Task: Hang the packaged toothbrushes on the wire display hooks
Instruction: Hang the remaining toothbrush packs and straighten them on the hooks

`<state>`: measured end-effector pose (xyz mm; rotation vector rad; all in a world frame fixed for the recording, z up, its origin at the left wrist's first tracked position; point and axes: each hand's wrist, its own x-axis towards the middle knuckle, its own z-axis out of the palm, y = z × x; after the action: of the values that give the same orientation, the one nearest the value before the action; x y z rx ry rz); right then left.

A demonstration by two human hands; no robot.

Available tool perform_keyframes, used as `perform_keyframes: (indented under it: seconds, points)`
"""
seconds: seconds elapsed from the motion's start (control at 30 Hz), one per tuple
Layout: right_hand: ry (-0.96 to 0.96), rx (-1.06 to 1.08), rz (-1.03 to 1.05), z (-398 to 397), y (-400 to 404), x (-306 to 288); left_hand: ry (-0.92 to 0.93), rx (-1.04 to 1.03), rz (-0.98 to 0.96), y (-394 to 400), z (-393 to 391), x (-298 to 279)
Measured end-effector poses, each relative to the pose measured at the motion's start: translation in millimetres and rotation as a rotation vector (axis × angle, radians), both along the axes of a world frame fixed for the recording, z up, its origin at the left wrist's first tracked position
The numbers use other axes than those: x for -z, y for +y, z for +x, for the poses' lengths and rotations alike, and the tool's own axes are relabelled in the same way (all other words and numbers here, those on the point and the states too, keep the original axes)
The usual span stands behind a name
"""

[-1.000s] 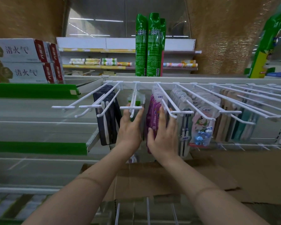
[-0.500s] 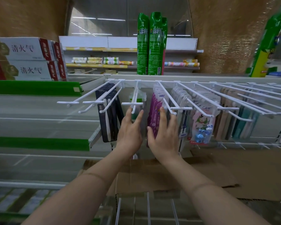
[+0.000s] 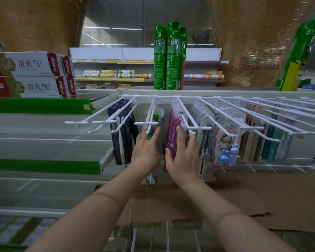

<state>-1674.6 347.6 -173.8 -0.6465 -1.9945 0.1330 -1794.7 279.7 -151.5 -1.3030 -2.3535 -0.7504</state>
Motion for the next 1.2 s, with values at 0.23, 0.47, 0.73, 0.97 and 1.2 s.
perform_keyframes:
  seconds: [0.23, 0.47, 0.73, 0.97, 1.2]
  points:
    - [-0.012, 0.008, 0.002, 2, -1, 0, -0.069, -0.036, -0.086, 8, -6, -12]
    - [-0.019, 0.018, 0.016, 7, -1, -1, -0.091, -0.046, -0.097, 13, -1, -14]
    - [-0.041, 0.029, 0.012, 10, -12, -2, -0.017, -0.056, -0.063, -4, 1, -11]
    - [0.017, 0.067, 0.06, 13, -37, 2, 0.03, -0.032, 0.072, -38, 8, -7]
    - [-0.02, 0.004, 0.037, 5, -72, 8, 0.016, -0.088, 0.195, -89, -5, 1]
